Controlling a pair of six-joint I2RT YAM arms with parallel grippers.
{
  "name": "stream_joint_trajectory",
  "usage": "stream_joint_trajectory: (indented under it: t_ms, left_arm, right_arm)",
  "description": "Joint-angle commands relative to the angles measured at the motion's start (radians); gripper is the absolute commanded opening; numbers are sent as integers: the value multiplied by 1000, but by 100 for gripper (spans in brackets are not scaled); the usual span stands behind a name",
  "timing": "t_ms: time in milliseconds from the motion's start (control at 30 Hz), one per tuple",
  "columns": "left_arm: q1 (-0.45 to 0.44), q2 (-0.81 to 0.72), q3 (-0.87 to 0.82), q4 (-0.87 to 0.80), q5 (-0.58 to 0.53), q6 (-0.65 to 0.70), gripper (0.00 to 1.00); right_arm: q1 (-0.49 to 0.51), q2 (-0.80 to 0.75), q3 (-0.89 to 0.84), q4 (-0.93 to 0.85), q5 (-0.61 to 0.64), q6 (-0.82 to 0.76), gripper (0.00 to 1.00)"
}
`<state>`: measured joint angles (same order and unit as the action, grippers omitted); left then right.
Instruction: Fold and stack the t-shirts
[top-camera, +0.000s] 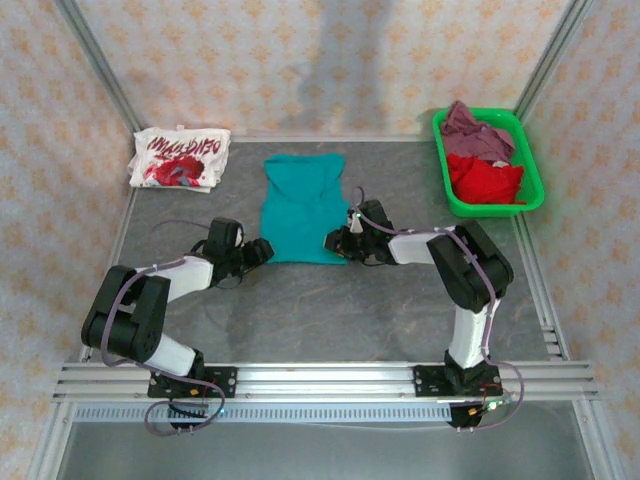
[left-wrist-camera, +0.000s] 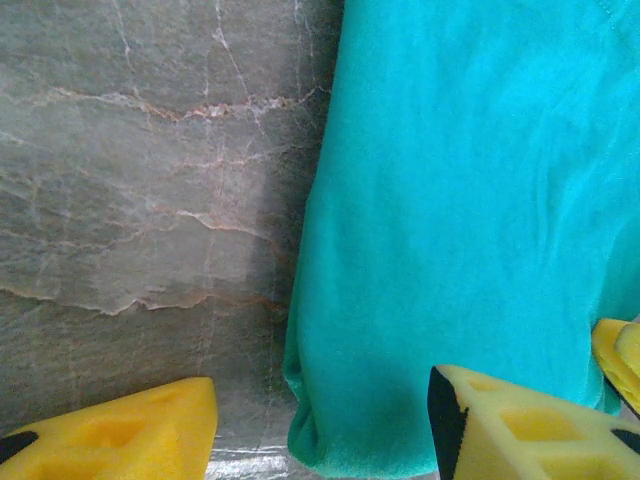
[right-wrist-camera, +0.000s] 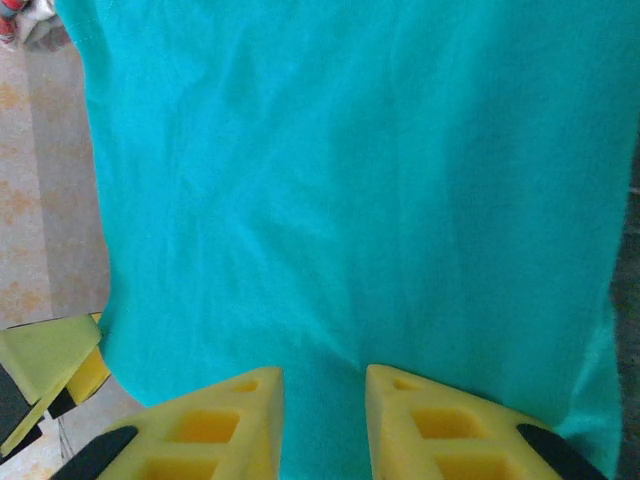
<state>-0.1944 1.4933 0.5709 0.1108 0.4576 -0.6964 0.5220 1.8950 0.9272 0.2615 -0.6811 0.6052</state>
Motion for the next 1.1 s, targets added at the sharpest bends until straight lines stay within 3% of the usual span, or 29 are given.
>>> stream_joint_trajectory:
  t_ms: [0,367,867,1067]
  left_arm:
    - [-8,35,-15,7,72,-26,58]
    - [-81,82,63,15,55,-28,56]
    - [-97,206,168,101,66,-52,55]
    - [-118,217,183,98,59,-56,46]
  right_arm:
    - [1,60,-9,-19,9,-10,27]
    - [2,44,-14,-26,32,-5,27]
    - [1,31,-25,-38,44,-16,26]
    - [1,34,-27,-41,51,-21,25]
